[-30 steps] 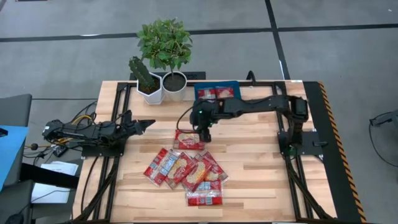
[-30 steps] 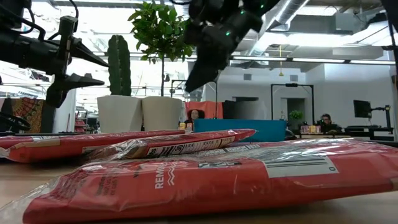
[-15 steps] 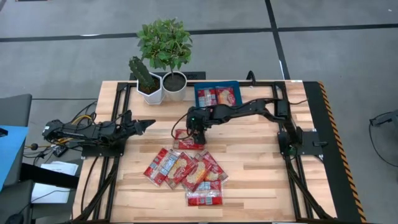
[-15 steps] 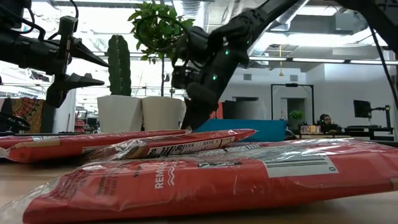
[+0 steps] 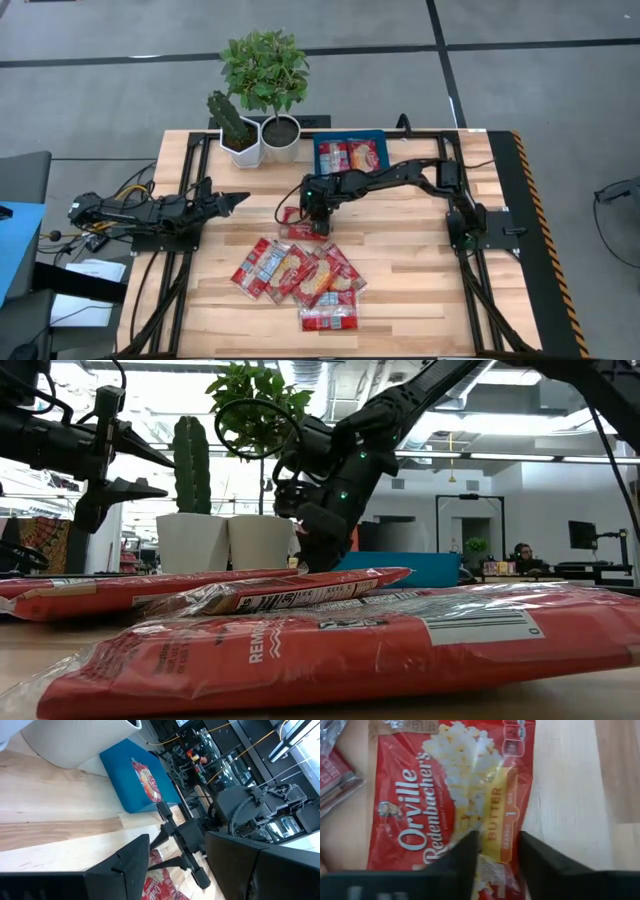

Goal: Sort popcorn bags into baskets
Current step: Put the red popcorn bag into the blue container

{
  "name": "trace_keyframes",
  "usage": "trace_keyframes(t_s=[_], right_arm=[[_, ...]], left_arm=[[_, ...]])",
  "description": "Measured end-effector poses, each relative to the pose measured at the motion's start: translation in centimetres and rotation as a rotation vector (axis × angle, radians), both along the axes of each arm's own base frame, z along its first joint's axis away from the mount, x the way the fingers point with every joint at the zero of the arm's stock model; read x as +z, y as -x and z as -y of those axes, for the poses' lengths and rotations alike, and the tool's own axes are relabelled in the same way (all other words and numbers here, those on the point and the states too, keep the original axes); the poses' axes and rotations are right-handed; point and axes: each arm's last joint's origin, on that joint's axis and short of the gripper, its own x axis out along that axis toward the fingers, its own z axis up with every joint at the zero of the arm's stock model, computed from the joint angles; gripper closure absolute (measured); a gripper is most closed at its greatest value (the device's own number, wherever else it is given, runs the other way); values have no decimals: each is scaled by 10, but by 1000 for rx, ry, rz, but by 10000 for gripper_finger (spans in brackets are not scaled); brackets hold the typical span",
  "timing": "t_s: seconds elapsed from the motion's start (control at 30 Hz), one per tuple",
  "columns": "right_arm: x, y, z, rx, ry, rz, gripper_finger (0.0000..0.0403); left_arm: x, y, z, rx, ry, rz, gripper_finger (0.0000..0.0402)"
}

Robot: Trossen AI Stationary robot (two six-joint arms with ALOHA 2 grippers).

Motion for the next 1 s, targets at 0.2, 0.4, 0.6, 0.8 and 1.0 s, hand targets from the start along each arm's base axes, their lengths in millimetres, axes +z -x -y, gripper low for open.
trace_keyframes(t_s=[0.2,0.4,0.6,0.8,1.0], right_arm=[[0,1,-1,-38,-47,-9,390],[15,6,-2,-119,-83,3,398],[56,16,7,-248,-136,79,399],[101,31,18,-344,-185,185,400],[134,53,45,-516,-185,251,401]], left_arm=[[0,0,0,3,0,0,218],[0,0,0,3,0,0,219],[0,0,0,3,0,0,218],[0,0,0,3,0,0,218],[0,0,0,4,0,0,218]])
